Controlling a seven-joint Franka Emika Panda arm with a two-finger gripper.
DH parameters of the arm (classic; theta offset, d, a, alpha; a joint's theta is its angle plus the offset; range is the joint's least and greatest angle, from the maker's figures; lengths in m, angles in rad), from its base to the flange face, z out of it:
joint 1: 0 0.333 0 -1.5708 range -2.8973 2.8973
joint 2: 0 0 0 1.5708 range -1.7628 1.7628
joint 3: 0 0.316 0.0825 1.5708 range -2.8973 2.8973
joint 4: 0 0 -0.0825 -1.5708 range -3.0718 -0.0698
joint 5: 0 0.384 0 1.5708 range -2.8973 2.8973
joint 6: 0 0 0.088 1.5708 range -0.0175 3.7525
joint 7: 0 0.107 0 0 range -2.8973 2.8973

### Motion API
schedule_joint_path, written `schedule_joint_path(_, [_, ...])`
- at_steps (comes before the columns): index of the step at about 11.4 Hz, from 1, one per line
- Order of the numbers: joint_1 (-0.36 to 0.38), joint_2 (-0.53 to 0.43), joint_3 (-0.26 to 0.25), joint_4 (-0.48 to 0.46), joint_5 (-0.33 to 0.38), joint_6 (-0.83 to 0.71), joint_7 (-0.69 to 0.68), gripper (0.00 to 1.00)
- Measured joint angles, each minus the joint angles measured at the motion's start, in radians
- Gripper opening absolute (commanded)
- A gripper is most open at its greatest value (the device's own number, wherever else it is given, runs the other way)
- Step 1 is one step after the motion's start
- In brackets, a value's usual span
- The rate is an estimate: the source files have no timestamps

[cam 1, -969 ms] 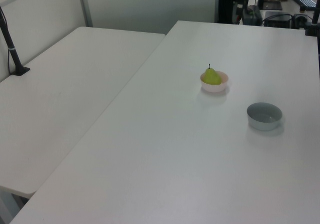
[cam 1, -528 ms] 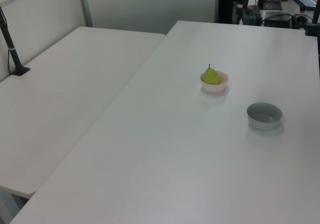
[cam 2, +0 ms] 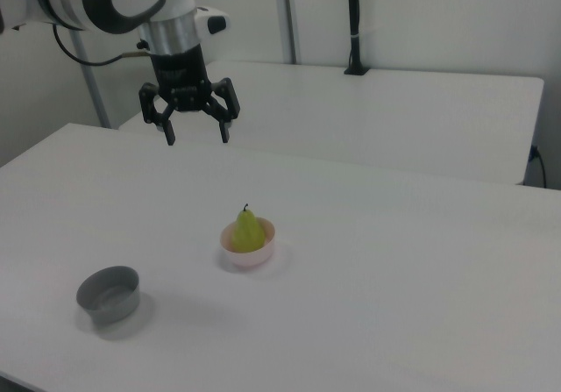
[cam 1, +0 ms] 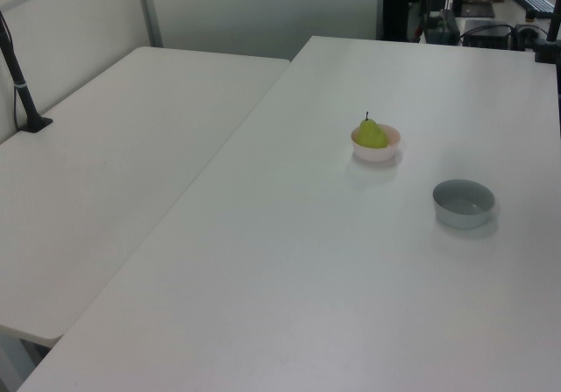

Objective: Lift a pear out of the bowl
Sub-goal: 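Lower the open gripper over the green pear in the pink bowl, then close the gripper around the green pear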

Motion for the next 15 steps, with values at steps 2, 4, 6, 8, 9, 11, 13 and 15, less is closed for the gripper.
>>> schedule_joint_path(2, [0.000, 0.044, 0.000, -0.006, -0.009, 0.000, -0.050, 1.00])
schedule_joint_path(4, [0.001, 0.100, 0.000, -0.006, -0.009, 0.044, -0.053, 1.00])
schedule_joint_path(6, [0.004, 0.146, 0.000, -0.022, -0.009, 0.116, -0.053, 1.00])
schedule_joint_path(8, [0.006, 0.176, 0.001, -0.078, -0.007, 0.243, -0.041, 1.00])
schedule_joint_path(9, [0.008, 0.190, 0.002, -0.116, -0.006, 0.317, -0.021, 1.00])
schedule_joint_path(11, [0.024, 0.228, 0.003, -0.180, -0.006, 0.439, 0.025, 1.00])
schedule_joint_path(13, [0.036, 0.276, 0.003, -0.198, -0.006, 0.499, 0.055, 1.00])
schedule_joint_path(15, [0.053, 0.323, 0.003, -0.199, -0.006, 0.551, 0.090, 0.93])
